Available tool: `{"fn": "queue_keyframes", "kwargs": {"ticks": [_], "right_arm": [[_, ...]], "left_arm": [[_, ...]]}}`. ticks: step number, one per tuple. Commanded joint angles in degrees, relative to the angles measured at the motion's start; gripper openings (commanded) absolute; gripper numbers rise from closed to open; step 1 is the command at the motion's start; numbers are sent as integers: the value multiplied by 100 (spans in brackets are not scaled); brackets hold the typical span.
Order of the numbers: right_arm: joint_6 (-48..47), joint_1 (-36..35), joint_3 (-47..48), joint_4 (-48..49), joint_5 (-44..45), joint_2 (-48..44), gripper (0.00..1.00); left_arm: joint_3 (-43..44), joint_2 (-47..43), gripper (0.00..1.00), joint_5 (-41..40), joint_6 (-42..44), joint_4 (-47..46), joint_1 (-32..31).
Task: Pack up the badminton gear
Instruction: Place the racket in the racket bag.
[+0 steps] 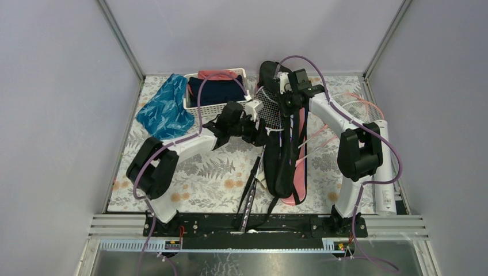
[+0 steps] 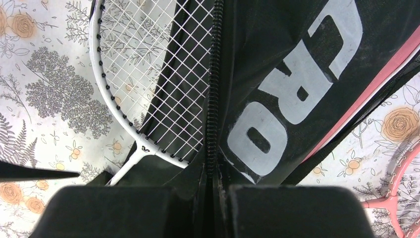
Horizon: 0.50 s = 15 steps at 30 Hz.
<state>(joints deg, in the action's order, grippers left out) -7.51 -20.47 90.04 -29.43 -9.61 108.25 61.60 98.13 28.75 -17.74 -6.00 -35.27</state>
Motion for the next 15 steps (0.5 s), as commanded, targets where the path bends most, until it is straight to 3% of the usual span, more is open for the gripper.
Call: {"fn": "queue_keyframes", "kwargs": {"ticks": [1,7,15], "right_arm": [[-31,-27,-97,214,-57,-371,0],[-49,-26,-213,271,-141,-435,0],[-51,-27,-306,288,-173,-485,0]], "left_arm": [[-117,358,75,41,442,33,-15],[-62,835,75,346,380,-220,-15],[-14,1157,46,854,95,-432,-15]]}}
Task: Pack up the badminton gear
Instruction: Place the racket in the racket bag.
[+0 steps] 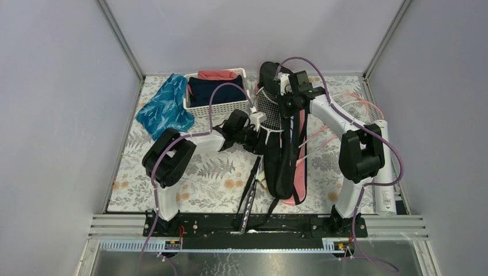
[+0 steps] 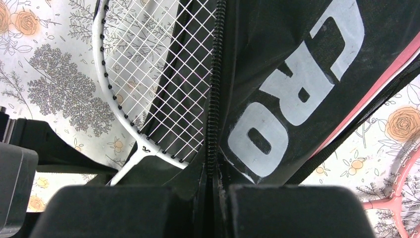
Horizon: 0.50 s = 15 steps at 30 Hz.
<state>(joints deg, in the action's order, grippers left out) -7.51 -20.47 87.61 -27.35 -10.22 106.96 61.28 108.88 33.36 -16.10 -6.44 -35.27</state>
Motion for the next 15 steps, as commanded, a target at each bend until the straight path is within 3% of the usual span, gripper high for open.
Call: {"fn": "queue_keyframes", "kwargs": {"ticks": [1,13,15], "right_arm": [[-49,-27,-75,84,-112,-360,0],[-159,-25,-300,204,-357,-392,0],[-193,-27,-380,249,-516,-417,0]], "left_arm": [[16,88,42,440,-103,-393,-15],[310,141,1,809,-520,-408,94],[420,174,0,861,-635,-374,100]]}}
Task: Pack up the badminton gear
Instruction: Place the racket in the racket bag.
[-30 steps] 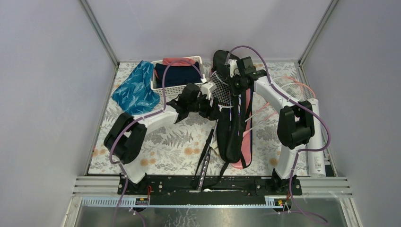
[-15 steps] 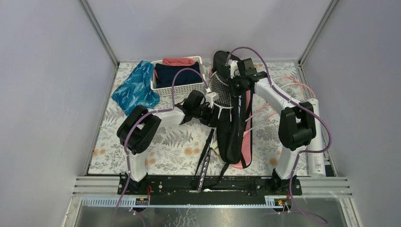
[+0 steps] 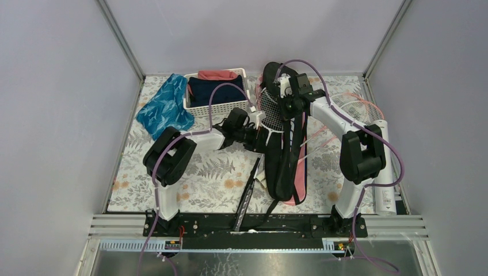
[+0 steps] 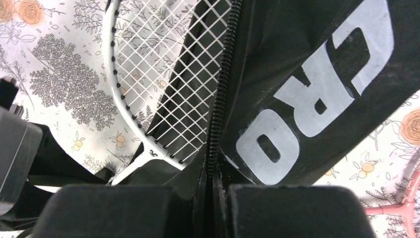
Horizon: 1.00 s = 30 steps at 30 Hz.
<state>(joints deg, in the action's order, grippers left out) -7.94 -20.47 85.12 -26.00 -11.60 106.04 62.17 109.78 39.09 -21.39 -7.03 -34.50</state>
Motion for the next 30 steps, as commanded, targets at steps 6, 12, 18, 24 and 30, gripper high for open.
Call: {"fn": "queue_keyframes", "kwargs": {"ticks": [6,12,18,24,30], "right_arm": [[-246,-20,-163,131,-717,-381,0],[-287,-27,-89,7,-964,-387,0],[-211,-27,-94,-12,-1127,-443,0],[-180,-27,-105,-35,-1272,-470,0],[-251,-25,-247,9,-1299,-585,0]], "left_arm": [[662,256,0,577,-671,-330,25],[955,442,0,754,-1535,-611,22],[1221,623,0,555,-2312,-979,39],[1764,1096,0,460,-2636,-1134,66],[1927,1278,0,380,-2700,-1540,79]]}}
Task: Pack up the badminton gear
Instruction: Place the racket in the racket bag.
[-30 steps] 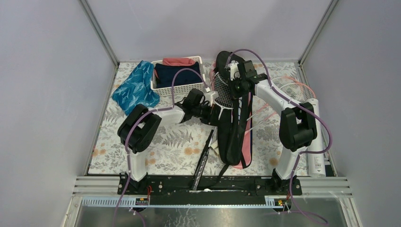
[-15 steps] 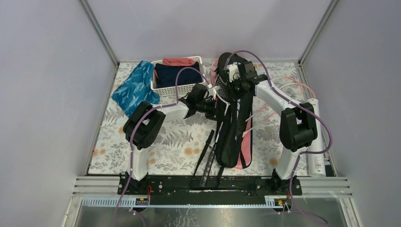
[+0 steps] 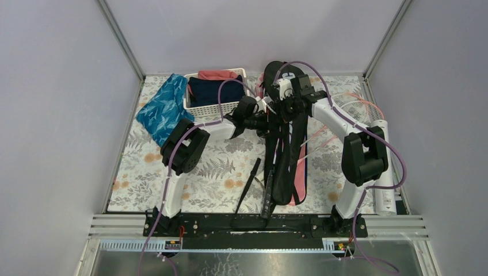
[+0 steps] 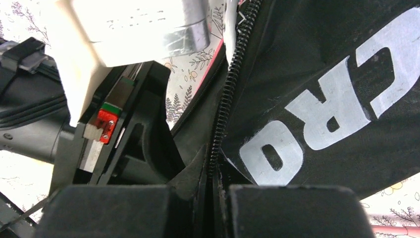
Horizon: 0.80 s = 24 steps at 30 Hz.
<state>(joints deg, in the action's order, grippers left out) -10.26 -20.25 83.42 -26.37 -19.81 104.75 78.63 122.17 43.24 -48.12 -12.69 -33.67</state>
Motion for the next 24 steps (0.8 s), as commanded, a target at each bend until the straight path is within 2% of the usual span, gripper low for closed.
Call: {"fn": "queue_keyframes", "kwargs": {"ticks": [1,4,5,7,10,13,18,24], "right_arm": [[-20,-49,-98,52,-485,-484,0],[-41,-45,-147,68,-431,-548,0],[-52,-41,-162,79,-394,-570,0],[-79,-28,-163,80,-314,-587,0],[-107,1,-98,44,-278,-545,0],[-116,33,-1,10,-282,-481,0],[-116,55,118,-13,-275,-408,0],[-99,56,166,-8,-237,-325,0]], "left_arm": [[318,71,0,-61,-33,-1071,27],[446,187,0,-33,-144,-1294,147],[489,190,4,-17,-109,-1278,164],[438,129,17,16,34,-1200,176],[70,-112,43,41,232,-1193,168],[-429,-346,61,161,301,-1281,159],[-1177,-577,72,370,400,-1416,112],[-1679,-741,78,504,463,-1562,-41]]}}
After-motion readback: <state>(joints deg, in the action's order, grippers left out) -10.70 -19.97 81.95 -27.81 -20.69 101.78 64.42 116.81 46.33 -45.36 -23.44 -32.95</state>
